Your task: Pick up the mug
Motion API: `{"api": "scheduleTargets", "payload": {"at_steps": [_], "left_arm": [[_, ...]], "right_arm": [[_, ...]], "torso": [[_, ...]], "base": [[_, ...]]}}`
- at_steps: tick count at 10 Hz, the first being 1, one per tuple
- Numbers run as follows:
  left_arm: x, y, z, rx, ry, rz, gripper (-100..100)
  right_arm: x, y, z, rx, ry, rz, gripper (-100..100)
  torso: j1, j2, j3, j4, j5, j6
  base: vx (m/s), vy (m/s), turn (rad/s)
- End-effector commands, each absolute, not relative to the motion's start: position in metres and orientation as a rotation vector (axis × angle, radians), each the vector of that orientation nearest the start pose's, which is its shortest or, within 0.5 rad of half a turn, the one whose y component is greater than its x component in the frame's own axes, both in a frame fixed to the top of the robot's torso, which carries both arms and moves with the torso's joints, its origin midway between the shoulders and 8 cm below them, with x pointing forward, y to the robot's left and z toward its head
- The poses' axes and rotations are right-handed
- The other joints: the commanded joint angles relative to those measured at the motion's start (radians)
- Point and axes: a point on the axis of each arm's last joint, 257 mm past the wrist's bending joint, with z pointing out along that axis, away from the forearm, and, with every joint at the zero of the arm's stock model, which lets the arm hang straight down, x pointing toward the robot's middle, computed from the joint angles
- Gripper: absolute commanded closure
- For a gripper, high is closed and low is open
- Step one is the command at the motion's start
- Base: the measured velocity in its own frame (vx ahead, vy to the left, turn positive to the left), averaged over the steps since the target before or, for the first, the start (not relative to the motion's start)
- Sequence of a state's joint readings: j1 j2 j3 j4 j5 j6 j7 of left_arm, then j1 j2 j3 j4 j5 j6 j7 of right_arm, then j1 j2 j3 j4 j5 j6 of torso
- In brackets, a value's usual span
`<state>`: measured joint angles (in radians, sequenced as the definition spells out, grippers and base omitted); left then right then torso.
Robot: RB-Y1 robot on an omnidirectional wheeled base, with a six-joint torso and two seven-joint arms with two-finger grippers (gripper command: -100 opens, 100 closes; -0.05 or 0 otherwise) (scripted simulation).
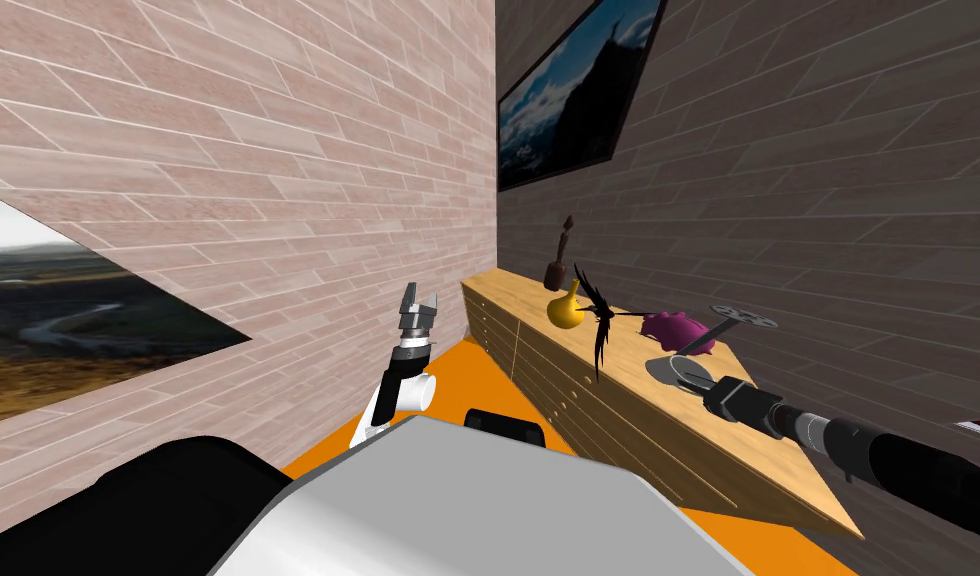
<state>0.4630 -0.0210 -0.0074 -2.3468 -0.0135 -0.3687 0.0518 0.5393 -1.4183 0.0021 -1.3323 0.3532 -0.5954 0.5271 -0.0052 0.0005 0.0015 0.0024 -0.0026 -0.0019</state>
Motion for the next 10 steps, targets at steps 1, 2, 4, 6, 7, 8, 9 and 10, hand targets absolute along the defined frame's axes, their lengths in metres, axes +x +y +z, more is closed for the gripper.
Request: {"api": "scheduleTargets", "payload": {"at_steps": [1,2,4,6,7,8,9,10], "left_arm": [[0.354,0.275,0.041,-0.712,0.607,-1.354,0],[0.354,0.275,0.041,-0.712,0.607,-1.355,0],[0.354,0.275,0.041,-0.712,0.607,-1.354,0],[0.354,0.275,0.041,-0.712,0.607,-1.354,0],[0.354,0.275,0.041,-0.712,0.607,-1.354,0],[0.354,0.275,0.041,-0.712,0.607,-1.355,0],[0.354,0.275,0.041,-0.712,0.607,-1.354,0],[0.354,0.275,0.041,-0.712,0.607,-1.354,0]], "right_arm": [[0.344,-0.575,-0.241,-0.841,2.064,-0.177,100],[0.354,-0.563,-0.233,-0.82,2.039,-0.148,100],[0.35,-0.565,-0.239,-0.874,2.052,-0.169,100],[0.356,-0.555,-0.235,-0.885,2.036,-0.158,100],[0.355,-0.556,-0.237,-0.903,2.039,-0.165,100],[0.364,-0.546,-0.228,-0.887,2.018,-0.145,100],[0.362,-0.547,-0.232,-0.913,2.024,-0.158,100],[0.36,-0.548,-0.233,-0.93,2.027,-0.166,100]], "torso": [[0.0,0.0,0.0,0.0,0.0,0.0],[0.0,0.001,0.0,0.0,0.0,0.0],[0.0,0.001,0.001,0.001,0.0,0.001],[0.0,0.002,0.001,0.001,0.001,0.003],[0.0,0.002,0.001,0.001,0.0,0.002],[0.0,0.002,0.002,0.001,0.0,0.002],[0.0,0.003,0.002,0.002,0.001,0.004],[0.0,0.002,0.002,0.002,0.0,0.003]], "base": [[0.014,-0.004,0.014],[0.032,-0.014,-0.187],[0.027,-0.005,-0.047],[0.036,-0.007,-0.143],[0.015,0.0,-0.003],[0.026,-0.01,-0.176],[0.036,-0.006,-0.118],[0.018,0.0,0.004]]}}
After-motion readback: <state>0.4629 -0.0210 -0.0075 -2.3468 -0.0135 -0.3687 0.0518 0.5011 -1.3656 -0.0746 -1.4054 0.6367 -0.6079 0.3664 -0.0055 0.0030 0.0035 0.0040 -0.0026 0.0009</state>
